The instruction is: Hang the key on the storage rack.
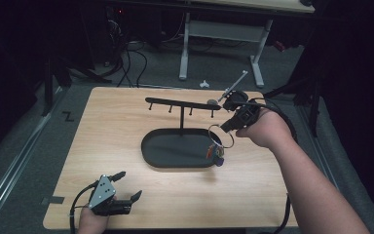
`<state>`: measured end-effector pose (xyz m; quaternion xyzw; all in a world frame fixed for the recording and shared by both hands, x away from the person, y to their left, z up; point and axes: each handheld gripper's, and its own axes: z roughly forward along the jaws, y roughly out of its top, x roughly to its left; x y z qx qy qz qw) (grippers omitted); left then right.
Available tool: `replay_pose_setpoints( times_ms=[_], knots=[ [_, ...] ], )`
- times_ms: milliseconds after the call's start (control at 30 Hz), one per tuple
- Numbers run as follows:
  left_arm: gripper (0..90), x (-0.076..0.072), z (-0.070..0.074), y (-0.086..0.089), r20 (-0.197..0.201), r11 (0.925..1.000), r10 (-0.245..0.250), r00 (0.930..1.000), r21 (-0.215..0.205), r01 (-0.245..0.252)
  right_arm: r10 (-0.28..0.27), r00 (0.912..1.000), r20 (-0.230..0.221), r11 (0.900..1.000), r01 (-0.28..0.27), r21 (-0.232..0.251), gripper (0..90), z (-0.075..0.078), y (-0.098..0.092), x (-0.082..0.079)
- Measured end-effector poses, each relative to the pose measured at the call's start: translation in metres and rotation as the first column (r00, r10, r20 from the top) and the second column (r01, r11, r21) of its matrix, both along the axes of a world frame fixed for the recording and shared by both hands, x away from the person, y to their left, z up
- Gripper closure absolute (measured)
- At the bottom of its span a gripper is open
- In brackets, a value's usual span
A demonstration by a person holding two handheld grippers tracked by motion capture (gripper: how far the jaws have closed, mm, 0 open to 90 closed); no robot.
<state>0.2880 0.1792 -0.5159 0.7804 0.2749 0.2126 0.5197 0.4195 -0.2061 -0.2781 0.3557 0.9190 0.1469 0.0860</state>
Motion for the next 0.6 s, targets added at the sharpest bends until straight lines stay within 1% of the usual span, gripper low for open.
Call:
replay_pose_setpoints(
  times_ms=[133, 300, 400, 433, 600],
  knots=[
    [15.0, 0.000, 0.000, 0.002, -0.004, 0.9999, 0.009, 1.0000, -0.014, -0.009, 0.000, 1.0000, 0.004, 1.000, 0.000, 0.009, 87.4, 0.002, 0.004, 0.004],
    [15.0, 0.000, 0.000, 0.001, -0.003, 1.0000, 0.004, 1.0000, -0.004, -0.004, -0.006, 1.0000, 0.008, 1.000, 0.006, 0.020, 87.4, 0.003, 0.004, 0.009],
    [15.0, 0.000, 0.000, 0.001, -0.004, 1.0000, 0.005, 1.0000, -0.004, -0.005, -0.026, 0.9996, 0.007, 0.999, 0.026, 0.025, 87.4, 0.004, 0.001, 0.013],
    [15.0, -0.001, 0.000, 0.001, -0.003, 1.0000, 0.005, 1.0000, -0.003, -0.005, -0.039, 0.9992, 0.012, 0.999, 0.038, 0.038, 87.4, 0.005, -0.003, 0.017],
    [15.0, -0.002, -0.001, 0.002, -0.007, 0.9999, 0.012, 0.9999, -0.004, -0.012, -0.066, 0.9977, 0.015, 0.996, 0.065, 0.055, 87.4, 0.006, -0.008, 0.025]
  ],
)
